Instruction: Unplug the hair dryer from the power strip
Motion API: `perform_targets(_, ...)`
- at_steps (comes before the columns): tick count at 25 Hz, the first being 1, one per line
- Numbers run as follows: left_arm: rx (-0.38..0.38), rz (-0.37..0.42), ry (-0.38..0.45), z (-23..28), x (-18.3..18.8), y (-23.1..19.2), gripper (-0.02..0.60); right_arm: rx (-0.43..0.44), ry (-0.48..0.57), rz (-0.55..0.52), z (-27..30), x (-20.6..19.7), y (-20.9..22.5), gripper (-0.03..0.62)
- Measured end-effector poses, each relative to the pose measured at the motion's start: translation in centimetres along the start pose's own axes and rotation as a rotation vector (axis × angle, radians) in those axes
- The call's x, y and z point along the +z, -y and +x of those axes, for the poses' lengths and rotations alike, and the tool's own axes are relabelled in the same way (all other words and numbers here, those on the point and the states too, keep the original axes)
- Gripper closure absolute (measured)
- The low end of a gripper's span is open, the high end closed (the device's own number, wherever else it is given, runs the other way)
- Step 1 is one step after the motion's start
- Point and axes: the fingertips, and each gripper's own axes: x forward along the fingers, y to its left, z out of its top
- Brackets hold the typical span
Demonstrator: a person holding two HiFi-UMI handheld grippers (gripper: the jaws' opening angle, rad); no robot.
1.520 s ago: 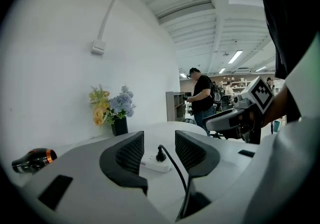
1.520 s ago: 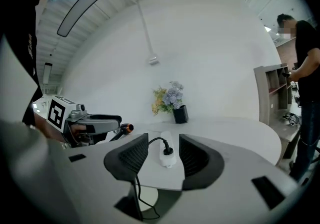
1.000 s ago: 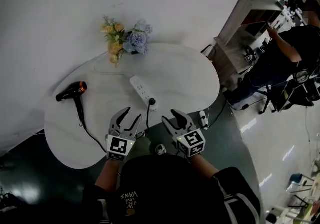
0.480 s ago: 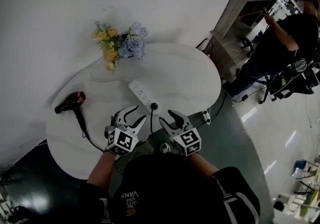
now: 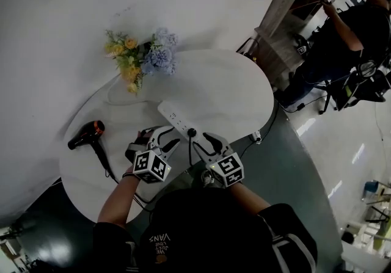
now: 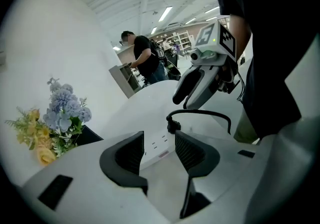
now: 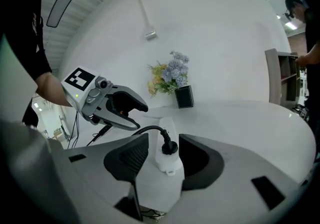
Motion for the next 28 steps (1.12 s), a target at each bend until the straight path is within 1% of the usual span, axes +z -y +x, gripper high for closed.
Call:
perform_targets(4, -0.055, 0.029, -0.004, 1.3, -0.8, -0.1, 0.391, -0.011, -0.008, -0.010, 1.1, -0.3, 0.3, 0.419)
perform_targets(8, -0.101, 0.064, -0.010, 2.5, -1.7, 0.1, 0.391, -0.009, -0.017, -0.043, 2.1, -0.3, 0.4, 0.419)
perform_targets(14, -0.140, 0.098, -0.019, 4.4, -3.0, 0.2, 0.391, -0.006, -0.031, -0.073, 3.7, -0.6, 0.5, 0.419)
perform_targets(19, -0.177, 0.149, -0.028, 5.2, -3.7, 0.6, 0.391, 0.004, -0.041, -0.154, 4.7, -0.6, 0.4, 0.419)
perform_targets(22, -0.190, 0.165, -0.039, 5.8, -4.3, 0.7, 0.391, 0.004, -0.048, -0.175, 5.1, -0.7, 0.6, 0.421)
perform_targets(25, -0.215, 0.170, -0.054, 6.4, -5.0, 1.1, 0.393, 0.004, -0.048, -0.192, 5.4, -0.7, 0.9, 0.443)
perform_targets(28, -0.217, 0.193, -0.060, 6.8, -5.2, 1.1, 0.394, 0.008, -0.051, -0.204, 5.6, -0.7, 1.0, 0.470)
